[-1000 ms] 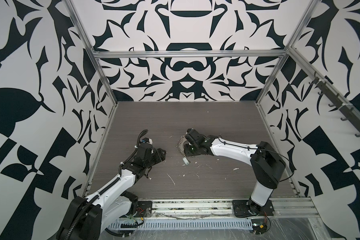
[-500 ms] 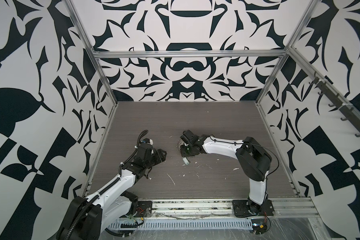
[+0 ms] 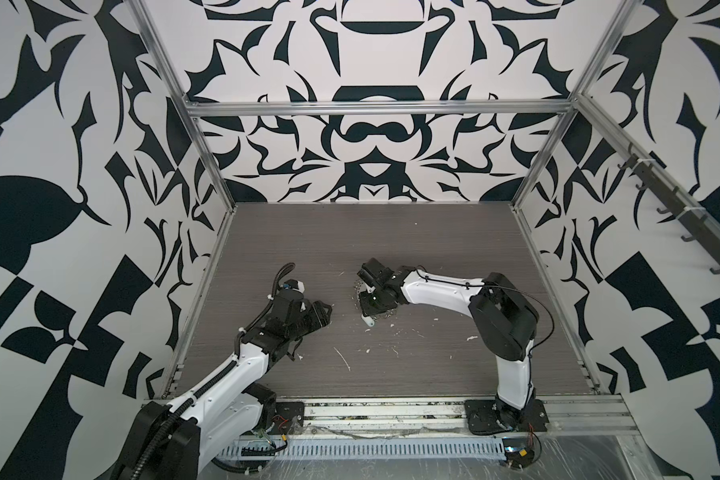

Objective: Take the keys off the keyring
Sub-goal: 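Lower the right gripper onto the split rings beside the green-tagged key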

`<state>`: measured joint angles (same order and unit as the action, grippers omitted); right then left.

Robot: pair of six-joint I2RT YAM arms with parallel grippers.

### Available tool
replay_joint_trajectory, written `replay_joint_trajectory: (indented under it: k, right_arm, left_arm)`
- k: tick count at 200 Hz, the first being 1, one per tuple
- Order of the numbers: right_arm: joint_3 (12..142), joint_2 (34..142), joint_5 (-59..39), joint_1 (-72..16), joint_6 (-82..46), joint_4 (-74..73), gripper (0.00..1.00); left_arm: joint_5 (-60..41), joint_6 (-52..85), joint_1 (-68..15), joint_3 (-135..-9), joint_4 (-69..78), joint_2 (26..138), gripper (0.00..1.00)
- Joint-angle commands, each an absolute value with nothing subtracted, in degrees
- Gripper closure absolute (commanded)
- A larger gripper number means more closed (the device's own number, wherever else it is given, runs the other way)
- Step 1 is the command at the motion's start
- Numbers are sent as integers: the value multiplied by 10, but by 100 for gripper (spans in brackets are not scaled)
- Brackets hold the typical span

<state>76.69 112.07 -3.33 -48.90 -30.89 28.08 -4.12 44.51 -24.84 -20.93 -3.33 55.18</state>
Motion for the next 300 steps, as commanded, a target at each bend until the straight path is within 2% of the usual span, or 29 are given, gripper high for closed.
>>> replay_joint_trajectory:
  k: [1,13,45,88,159,209,269,300]
  right_arm:
    - [756,1071,-3,-492,-264,364,100]
    - [738,1046,14,-492,-254,374,100]
    - [715,1002,26,-492,-250,375,82]
    - [689,959,25,-492,-296,369,72]
    - [633,939,-7,-492,-355,316,69]
    - [638,959,-24,-492,-363,284,74]
    - [652,1006,-34,-493,-371,266,74]
    - [663,1015,-30,-493,-369,263,78]
  left_arm:
    - [-45,440,-250,-217,-63,552,36]
    - [-45,436,-250,-218,-63,549,36]
    - [-44,436,-250,-224,-63,548,36]
    - [-46,436,-250,-229,-66,555,35]
    - [-57,428,-250,-227,-71,555,35]
    - [-58,428,-250,-225,-71,555,36]
    - [-57,427,-250,-225,-76,553,36]
    - [-57,426,-250,-228,-80,553,36]
